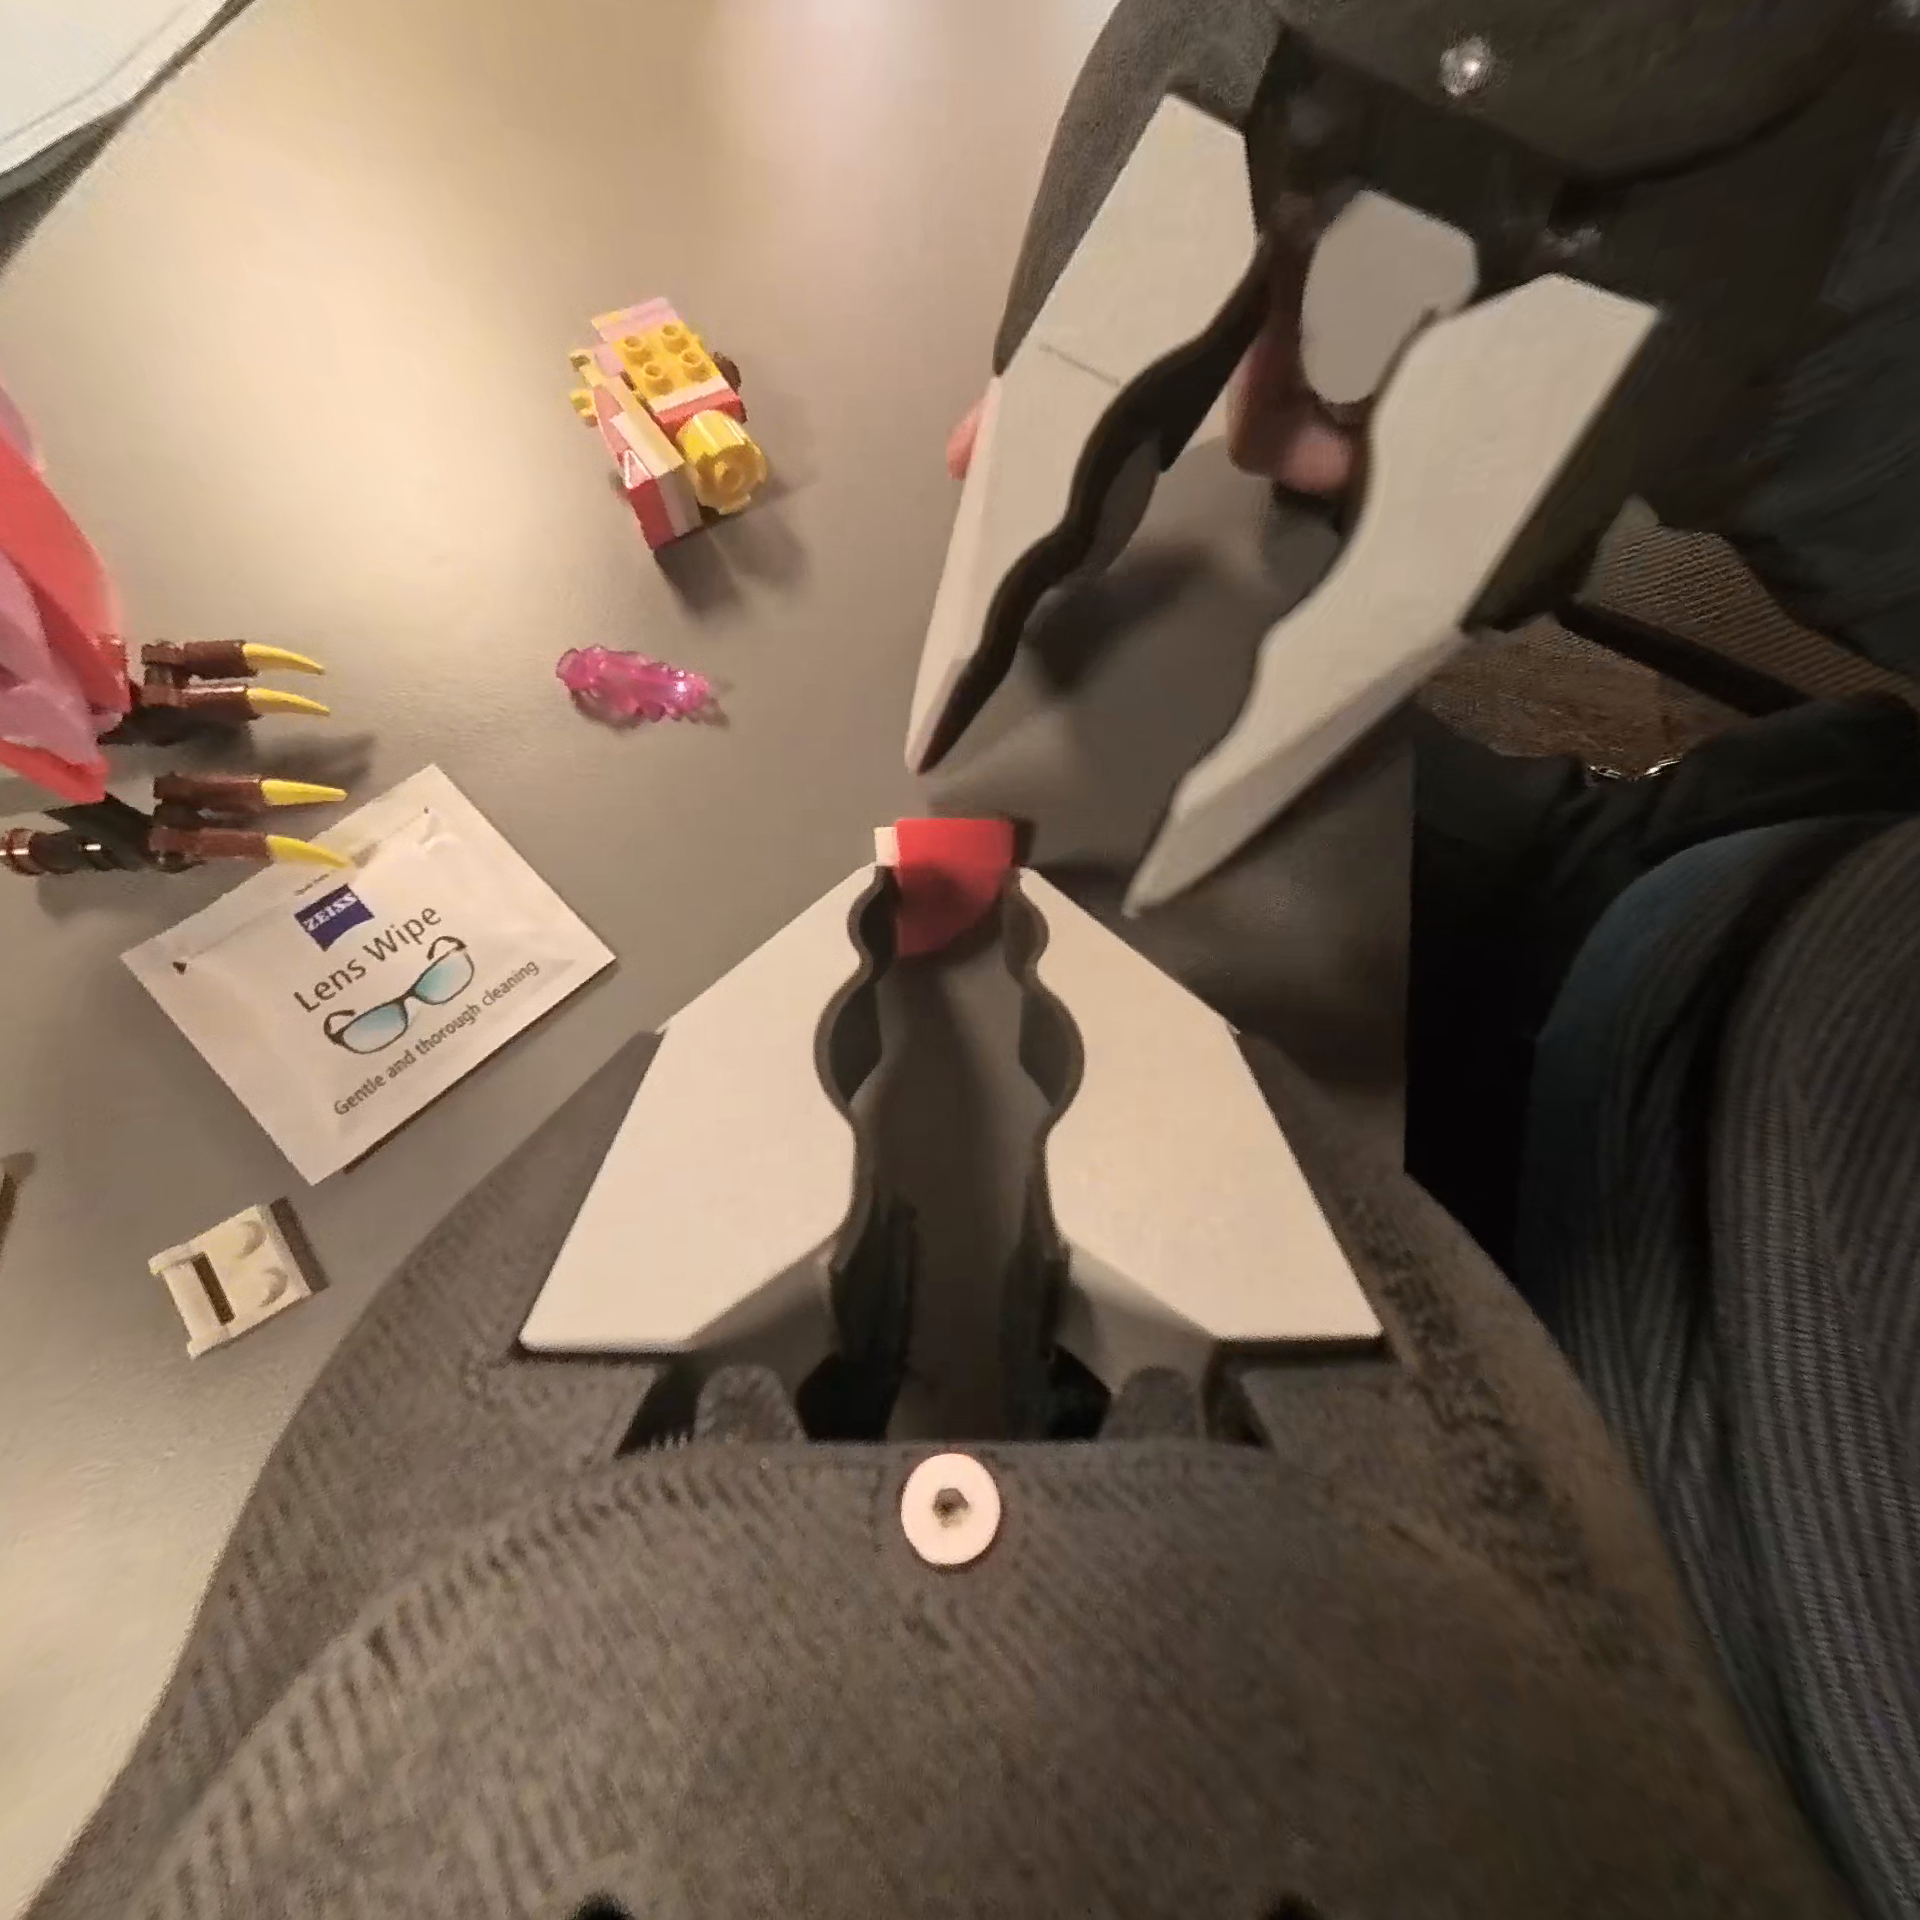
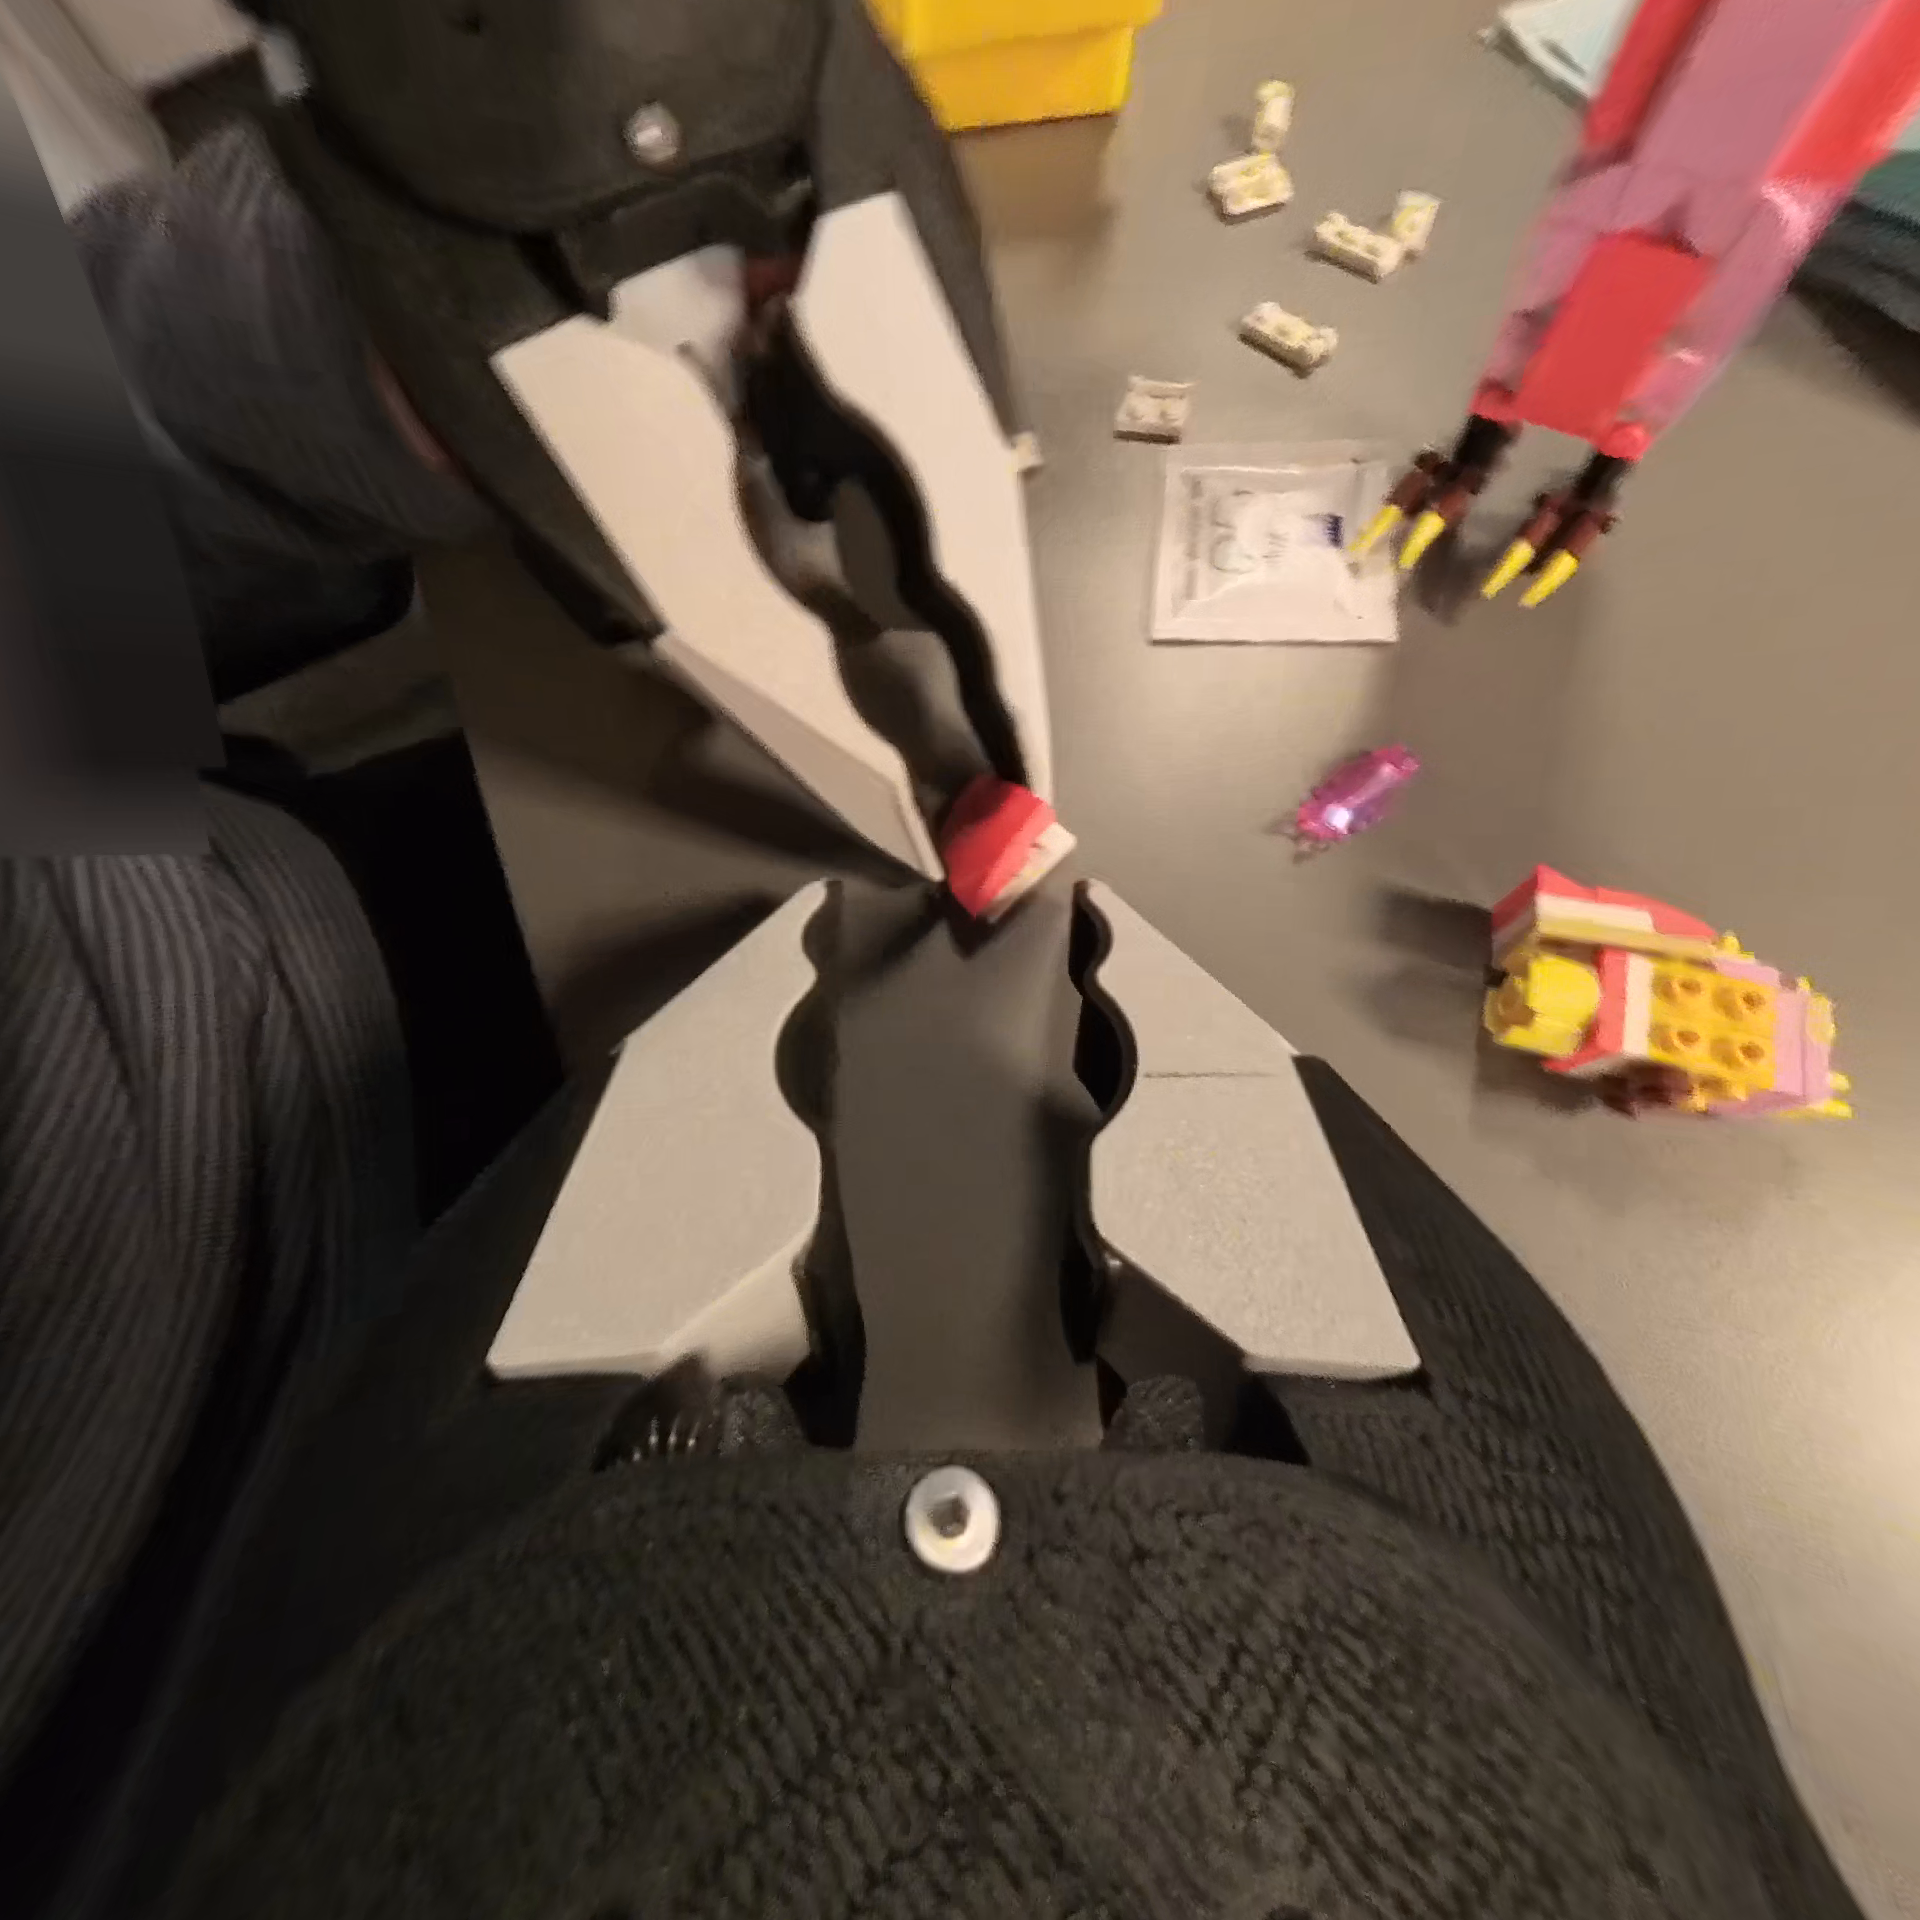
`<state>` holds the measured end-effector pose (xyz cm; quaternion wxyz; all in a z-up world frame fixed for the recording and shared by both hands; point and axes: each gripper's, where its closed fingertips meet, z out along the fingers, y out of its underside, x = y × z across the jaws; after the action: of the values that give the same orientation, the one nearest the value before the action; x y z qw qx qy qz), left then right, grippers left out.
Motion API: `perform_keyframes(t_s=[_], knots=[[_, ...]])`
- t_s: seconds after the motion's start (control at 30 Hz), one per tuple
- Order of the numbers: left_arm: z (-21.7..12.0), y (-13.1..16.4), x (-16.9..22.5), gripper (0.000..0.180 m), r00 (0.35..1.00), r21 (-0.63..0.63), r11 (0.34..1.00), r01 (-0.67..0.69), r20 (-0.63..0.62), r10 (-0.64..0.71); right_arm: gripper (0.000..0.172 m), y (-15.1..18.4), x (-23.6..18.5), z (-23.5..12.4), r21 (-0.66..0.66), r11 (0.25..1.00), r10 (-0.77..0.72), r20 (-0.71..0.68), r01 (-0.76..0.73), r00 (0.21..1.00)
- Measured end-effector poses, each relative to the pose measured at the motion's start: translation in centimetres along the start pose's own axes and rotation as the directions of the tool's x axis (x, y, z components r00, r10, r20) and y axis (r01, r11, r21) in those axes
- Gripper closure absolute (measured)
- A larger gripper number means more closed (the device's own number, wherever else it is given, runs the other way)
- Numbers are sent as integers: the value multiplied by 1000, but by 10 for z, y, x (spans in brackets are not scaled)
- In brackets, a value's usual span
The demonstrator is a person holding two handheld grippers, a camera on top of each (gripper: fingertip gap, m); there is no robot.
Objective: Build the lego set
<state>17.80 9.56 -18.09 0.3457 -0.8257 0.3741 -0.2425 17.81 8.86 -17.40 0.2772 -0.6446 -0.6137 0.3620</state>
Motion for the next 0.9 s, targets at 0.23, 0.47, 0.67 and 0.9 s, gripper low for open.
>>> perform_keyframes(t_s=[0.23, 0.47, 0.67, 0.9], knots=[[1, -1, 0, 157, 1000, -1, 1000, -10, -3, 10, 141, -10, 12, -1, 46, 949, 307, 96, -312, 947], [-1, 0, 1, 144, 1000, 8, 1000, -3, -16, 3, 127, -11, 11, -4, 62, 987, 143, 91, -149, 986], [-9, 3, 1, 140, 999, 17, 1000, 16, -44, -16, 121, -3, 15, -2, 2, 988, -153, 85, 153, 985], [-11, 0, -6, 146, 999, 19, 1000, -18, -44, 18, 134, -7, 22, 3, -49, 994, 100, 139, -94, 985]])
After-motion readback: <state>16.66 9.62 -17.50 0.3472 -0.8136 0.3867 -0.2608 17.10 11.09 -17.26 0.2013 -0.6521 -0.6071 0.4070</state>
